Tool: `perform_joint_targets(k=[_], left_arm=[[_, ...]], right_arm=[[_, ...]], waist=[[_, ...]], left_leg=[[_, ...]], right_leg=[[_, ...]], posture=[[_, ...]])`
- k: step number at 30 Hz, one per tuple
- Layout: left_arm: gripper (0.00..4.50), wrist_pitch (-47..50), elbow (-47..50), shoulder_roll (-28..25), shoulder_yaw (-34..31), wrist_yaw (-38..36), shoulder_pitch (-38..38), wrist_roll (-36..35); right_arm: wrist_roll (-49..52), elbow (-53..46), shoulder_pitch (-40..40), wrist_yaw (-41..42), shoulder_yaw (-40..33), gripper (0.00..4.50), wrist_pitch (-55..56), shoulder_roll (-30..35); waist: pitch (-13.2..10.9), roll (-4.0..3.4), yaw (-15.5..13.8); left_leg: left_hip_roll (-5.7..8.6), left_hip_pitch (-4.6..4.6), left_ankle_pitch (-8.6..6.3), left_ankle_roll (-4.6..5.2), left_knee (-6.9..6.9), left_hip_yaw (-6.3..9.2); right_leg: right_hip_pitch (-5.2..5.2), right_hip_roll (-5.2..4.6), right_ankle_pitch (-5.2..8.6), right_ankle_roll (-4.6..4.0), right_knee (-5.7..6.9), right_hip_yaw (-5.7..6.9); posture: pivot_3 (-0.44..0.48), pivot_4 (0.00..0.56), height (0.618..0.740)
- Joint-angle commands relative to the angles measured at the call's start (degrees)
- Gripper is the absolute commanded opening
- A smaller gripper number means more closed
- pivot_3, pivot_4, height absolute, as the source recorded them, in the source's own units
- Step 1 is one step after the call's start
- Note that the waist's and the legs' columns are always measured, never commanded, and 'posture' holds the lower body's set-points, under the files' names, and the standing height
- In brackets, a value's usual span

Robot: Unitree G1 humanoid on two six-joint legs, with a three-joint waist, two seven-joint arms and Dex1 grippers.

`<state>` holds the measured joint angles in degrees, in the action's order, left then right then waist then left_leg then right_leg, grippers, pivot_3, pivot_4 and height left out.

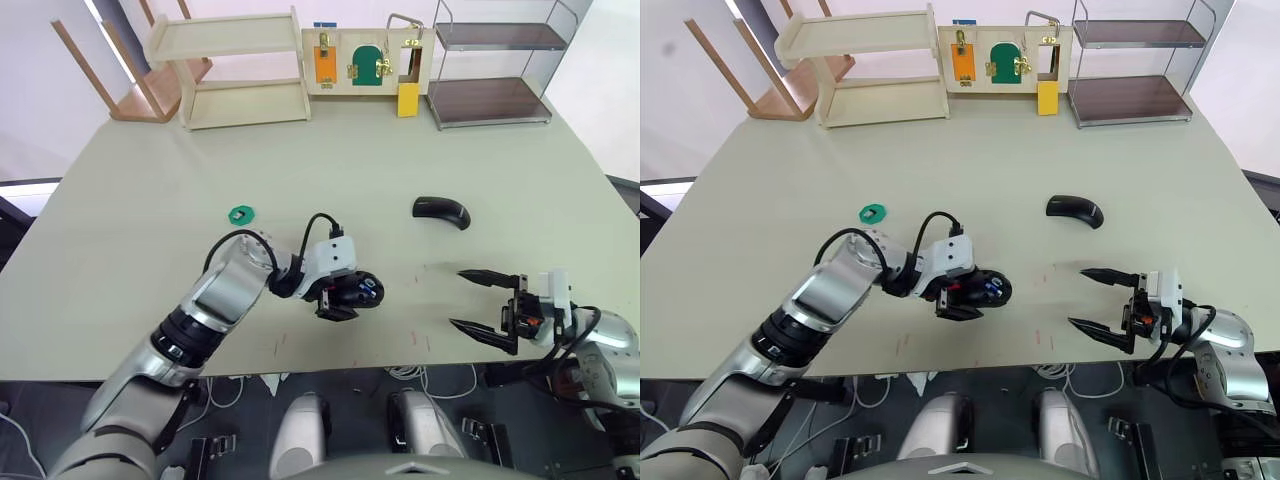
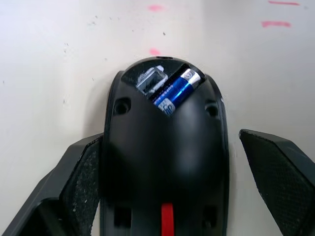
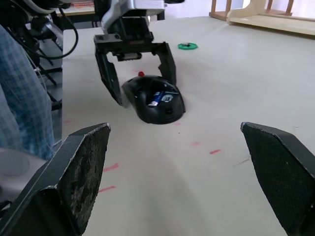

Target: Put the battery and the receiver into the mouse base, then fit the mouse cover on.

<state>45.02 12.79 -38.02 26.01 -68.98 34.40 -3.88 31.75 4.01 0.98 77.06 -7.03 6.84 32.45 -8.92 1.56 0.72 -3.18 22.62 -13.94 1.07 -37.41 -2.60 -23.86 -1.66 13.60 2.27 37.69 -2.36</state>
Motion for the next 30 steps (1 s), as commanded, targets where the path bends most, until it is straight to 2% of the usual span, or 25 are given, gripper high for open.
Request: perform_joint_targets(k=[1,11,18,22,25,30], left_arm=[[4.45,3.4,6.1,-1.9,-6.5,-0.1,1.1,-5.1],[4.45,3.3,6.5,-6.9,-20.6,-0.3,-3.1,-15.7],[4.45,-8.0,-2.5,-2.8,-31.6,8.1,-10.4,-16.8],[4.45,-17.4,-8.8,-1.6,-35.7,9.1,-13.9,-17.0],[4.45,-23.6,-13.6,-2.1,-36.9,8.8,-15.6,-16.1],[4.45,-30.8,-24.0,-1.7,-38.3,13.2,-12.7,-14.1]], right_arm=[[1.8,-0.4,-0.2,0.2,-2.3,4.50,1.5,-0.6],[2.8,-0.8,-0.9,-0.1,-3.9,4.50,1.8,-1.1],[3.1,-0.7,-1.6,0.7,-4.5,4.50,2.2,-1.1],[3.4,-0.7,-1.4,0.1,-4.9,4.50,2.4,-1.5],[3.7,-0.4,-1.2,-0.2,-5.3,4.50,2.5,-1.7],[4.1,0.0,-1.1,-1.4,-6.5,4.50,3.7,-3.7]], waist=[[-0.1,0.00,0.0],[-0.2,-0.05,0.1],[-0.2,-0.04,-0.1],[-0.2,-0.04,-0.1],[-0.2,-0.04,0.1],[-0.2,-0.02,-0.3]], left_leg=[[0.00,0.09,0.00,0.00,-0.01,0.02],[-0.01,0.10,0.00,0.00,-0.02,0.00],[-0.01,0.10,0.01,-0.01,-0.05,-0.01],[0.00,0.10,0.01,-0.01,-0.06,-0.03],[-0.01,0.09,0.01,-0.01,-0.05,-0.06],[-0.01,0.10,0.02,-0.02,-0.07,-0.02]], right_leg=[[-0.08,0.00,-0.01,0.00,0.00,0.02],[-0.13,0.00,0.00,0.01,0.03,0.02],[-0.12,-0.03,-0.02,0.01,0.03,0.04],[-0.12,-0.04,-0.06,-0.05,0.04,0.03],[-0.13,-0.04,-0.15,-0.14,0.04,0.02],[-0.11,-0.05,-0.16,-0.14,0.05,0.08]], posture=[[0.000,0.150,0.740],[0.000,0.150,0.740],[0.000,0.150,0.740],[0.000,0.150,0.740],[0.000,0.150,0.740],[0.000,0.150,0.740]])
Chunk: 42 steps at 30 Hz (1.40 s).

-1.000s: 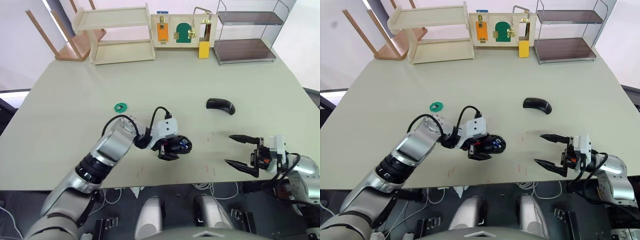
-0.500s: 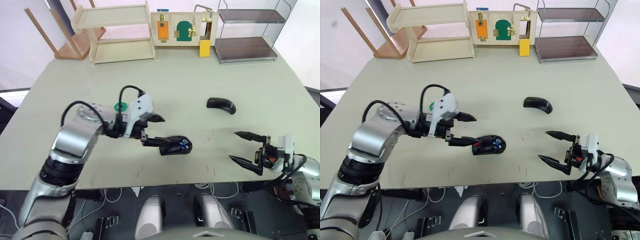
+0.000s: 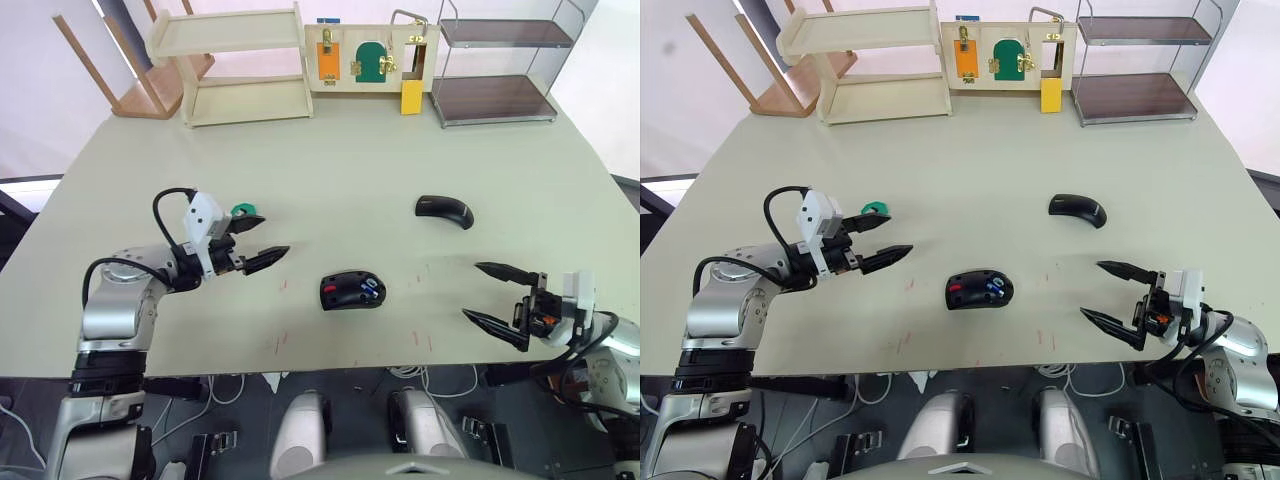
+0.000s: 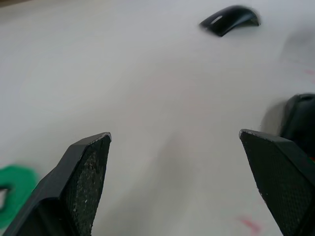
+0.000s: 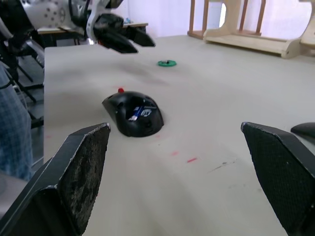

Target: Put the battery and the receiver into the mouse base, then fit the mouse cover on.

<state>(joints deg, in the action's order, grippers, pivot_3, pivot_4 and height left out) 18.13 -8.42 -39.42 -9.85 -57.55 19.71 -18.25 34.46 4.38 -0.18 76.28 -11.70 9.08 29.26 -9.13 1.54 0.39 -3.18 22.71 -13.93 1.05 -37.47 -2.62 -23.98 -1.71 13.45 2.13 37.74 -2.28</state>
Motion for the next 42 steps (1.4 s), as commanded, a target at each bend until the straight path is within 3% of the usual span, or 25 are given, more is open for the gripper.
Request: perform_joint_targets(k=[1,14,21,26,36,37,42], left_arm=[[4.45,-4.8,-4.1,-0.2,-2.7,1.9,2.4,0.1],[4.45,-9.1,-15.8,-0.7,-2.9,4.3,7.3,0.4],[4.45,-5.5,-23.0,-3.1,-0.2,6.3,12.8,4.4],[3.22,-3.1,-22.7,-3.3,2.1,5.8,14.1,6.3],[3.22,2.1,-21.9,-1.5,3.2,9.8,15.4,7.6],[2.70,2.0,-21.9,-1.4,3.2,9.9,15.4,7.7],[2.70,0.9,-22.5,-0.7,2.7,11.1,15.1,7.8]], right_arm=[[1.5,-0.3,0.1,-0.7,-2.1,4.50,1.6,-0.8],[0.8,2.6,-0.5,1.3,-2.6,4.50,5.8,-0.7],[0.9,3.0,-0.2,1.2,-2.4,4.50,6.0,-0.5],[0.9,3.0,-0.1,1.3,-2.5,4.50,5.9,-0.3],[1.4,2.9,0.1,1.5,-2.8,4.50,5.2,0.8],[1.4,2.9,0.2,1.6,-2.8,4.50,5.1,0.9],[1.3,2.9,0.1,1.6,-2.5,4.50,5.2,0.7]], waist=[[0.0,0.00,0.0],[0.0,0.00,0.3],[0.0,0.01,0.3],[0.0,0.01,0.3],[0.0,0.01,0.3],[0.0,0.01,0.3],[0.0,0.01,0.3]], left_leg=[[0.00,0.00,0.00,0.00,-0.02,0.00],[0.02,0.01,0.00,-0.01,-0.02,-0.04],[0.02,0.02,0.00,-0.01,-0.02,-0.02],[0.03,0.02,0.00,-0.01,-0.03,-0.04],[0.02,0.01,0.00,-0.01,-0.03,-0.03],[0.03,0.02,0.00,-0.01,-0.03,-0.03],[0.03,0.02,0.00,-0.01,-0.03,-0.03]], right_leg=[[0.00,0.00,-0.05,0.09,0.01,0.00],[0.00,-0.03,-0.16,0.21,0.03,0.00],[0.00,-0.01,-0.16,0.20,0.07,0.02],[0.00,-0.03,-0.16,0.20,0.06,0.00],[-0.01,-0.02,-0.16,0.20,0.08,0.00],[-0.01,-0.02,-0.16,0.20,0.08,0.01],[-0.01,-0.02,-0.16,0.20,0.07,0.00]], posture=[[0.000,0.150,0.740],[0.000,0.150,0.740],[0.000,0.150,0.740],[0.000,0.150,0.740],[0.000,0.150,0.740],[0.000,0.150,0.740],[0.000,0.150,0.740]])
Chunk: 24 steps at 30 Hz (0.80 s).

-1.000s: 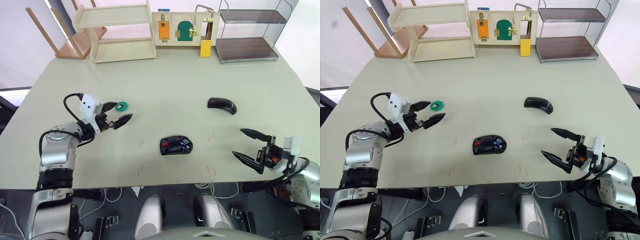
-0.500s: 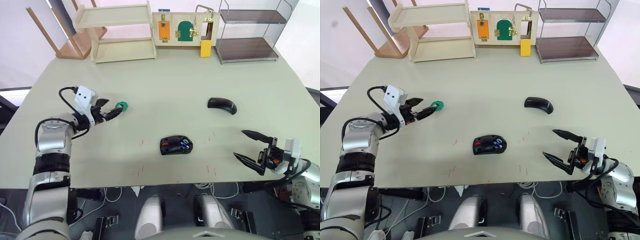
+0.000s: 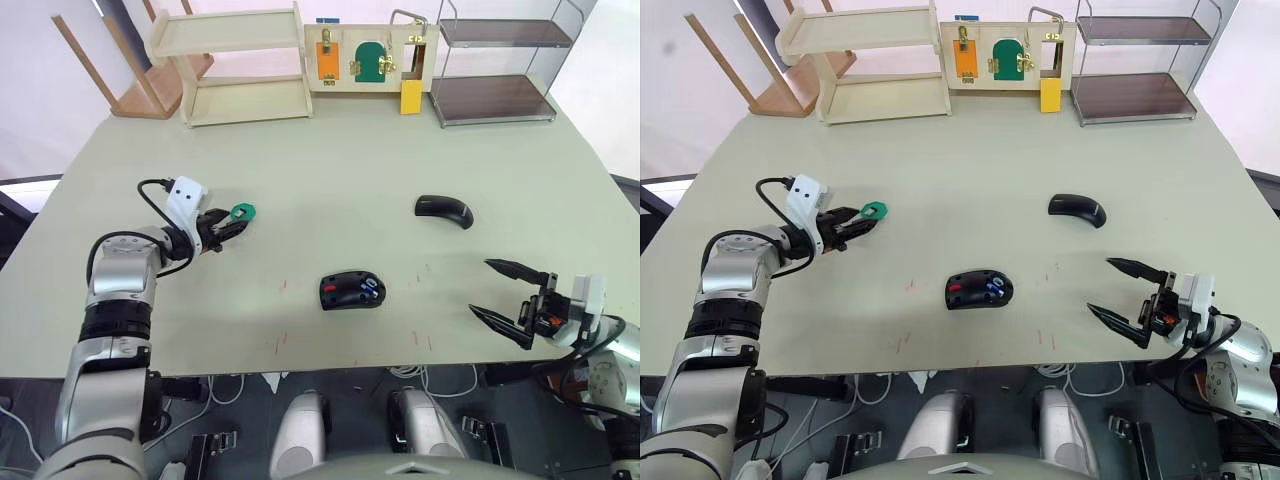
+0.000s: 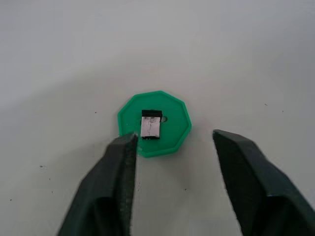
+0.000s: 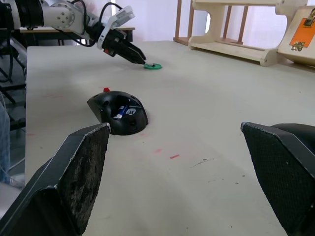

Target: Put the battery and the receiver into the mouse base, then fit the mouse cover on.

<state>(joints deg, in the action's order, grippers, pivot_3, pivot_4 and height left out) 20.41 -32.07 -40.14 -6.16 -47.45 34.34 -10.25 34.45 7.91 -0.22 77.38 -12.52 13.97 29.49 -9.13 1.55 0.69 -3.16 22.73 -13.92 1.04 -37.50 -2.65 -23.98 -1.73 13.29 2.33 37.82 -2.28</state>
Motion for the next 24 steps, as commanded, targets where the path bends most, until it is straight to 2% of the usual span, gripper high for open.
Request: perform_joint_targets(k=[1,6,9,24], left_arm=[[2.70,-1.6,1.0,0.2,-1.1,1.3,0.5,-0.1],[2.70,-2.6,0.3,0.7,-1.2,2.1,0.8,-0.2],[1.97,-3.0,-0.6,0.7,-1.3,2.9,1.2,0.2],[1.97,-7.4,-8.0,1.5,-0.7,4.2,4.0,1.4]], right_arm=[[1.3,-0.5,0.2,0.5,-1.6,4.50,0.4,0.5],[1.3,-0.7,0.1,0.6,-1.7,4.50,0.4,0.4],[1.3,-0.8,0.0,0.6,-1.6,4.50,0.3,0.4],[1.3,-0.9,-0.1,0.6,-1.5,4.50,0.4,0.3]], waist=[[0.0,0.00,0.0],[0.0,0.00,0.0],[0.0,0.00,0.0],[0.0,0.00,0.0]], left_leg=[[0.00,0.00,0.00,0.00,0.00,0.00],[0.00,0.00,0.00,0.00,0.00,0.00],[0.00,0.00,0.00,0.00,0.00,0.00],[0.01,0.00,0.00,0.00,-0.01,0.00]], right_leg=[[0.00,0.00,0.00,0.00,0.00,0.00],[0.00,0.00,0.00,0.00,0.01,0.00],[0.00,0.00,0.00,0.00,0.01,0.00],[0.00,-0.01,-0.01,0.00,0.01,0.00]], posture=[[0.000,0.150,0.740],[0.000,0.150,0.740],[0.000,0.150,0.740],[0.000,0.150,0.740]])
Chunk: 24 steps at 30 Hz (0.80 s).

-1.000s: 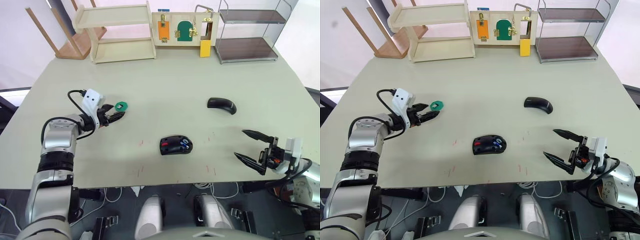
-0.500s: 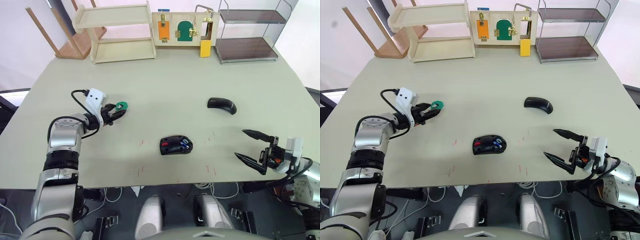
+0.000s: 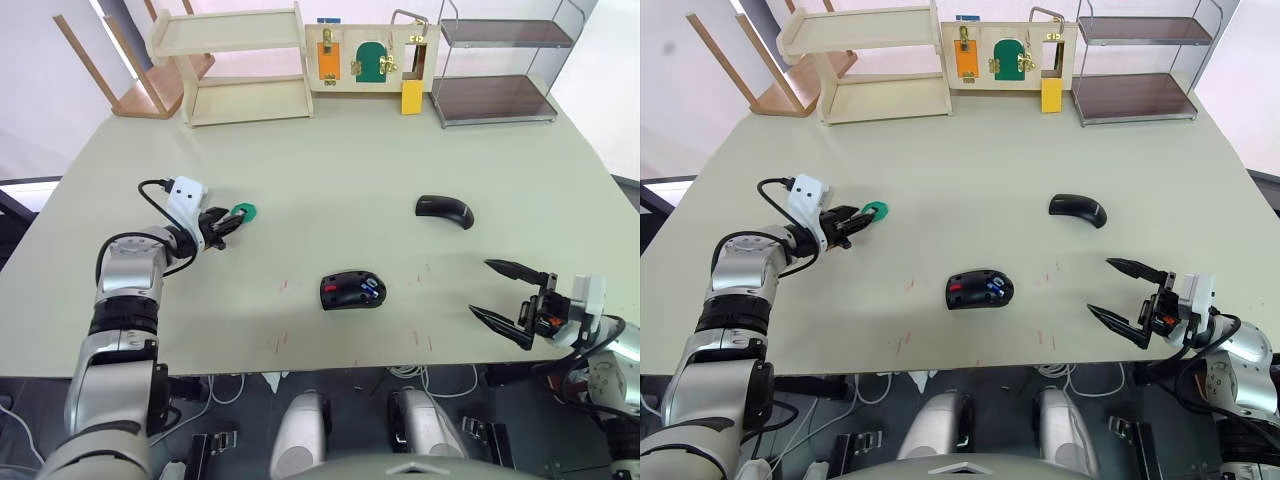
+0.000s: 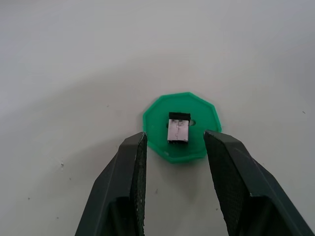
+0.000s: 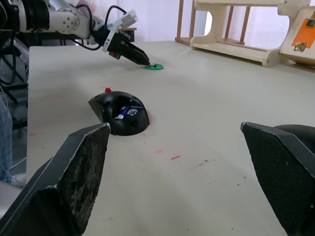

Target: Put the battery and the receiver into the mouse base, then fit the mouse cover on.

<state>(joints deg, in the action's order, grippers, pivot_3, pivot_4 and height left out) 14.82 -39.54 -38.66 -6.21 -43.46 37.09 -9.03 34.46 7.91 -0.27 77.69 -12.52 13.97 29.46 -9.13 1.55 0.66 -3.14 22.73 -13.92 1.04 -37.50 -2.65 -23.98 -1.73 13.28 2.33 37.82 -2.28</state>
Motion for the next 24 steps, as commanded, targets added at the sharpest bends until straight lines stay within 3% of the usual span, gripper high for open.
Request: perform_joint_targets(k=[1,24], left_arm=[[1.97,-2.1,-0.9,0.2,-0.6,0.2,1.4,0.3],[1.97,-4.3,-4.6,1.2,-0.7,0.1,2.4,0.6]], right_arm=[[1.2,-1.0,0.0,0.2,-1.5,4.50,0.4,0.3],[1.0,-1.3,-1.0,0.3,-1.2,4.50,0.7,-0.1]], waist=[[0.0,0.00,0.0],[0.0,0.00,0.0]], left_leg=[[0.00,0.00,0.00,0.00,0.00,0.00],[0.00,-0.02,0.00,-0.01,-0.01,0.00]], right_leg=[[0.00,0.00,0.00,0.00,0.00,0.00],[0.00,0.01,0.00,0.00,0.05,0.00]], posture=[[0.000,0.150,0.740],[0.000,0.150,0.740]])
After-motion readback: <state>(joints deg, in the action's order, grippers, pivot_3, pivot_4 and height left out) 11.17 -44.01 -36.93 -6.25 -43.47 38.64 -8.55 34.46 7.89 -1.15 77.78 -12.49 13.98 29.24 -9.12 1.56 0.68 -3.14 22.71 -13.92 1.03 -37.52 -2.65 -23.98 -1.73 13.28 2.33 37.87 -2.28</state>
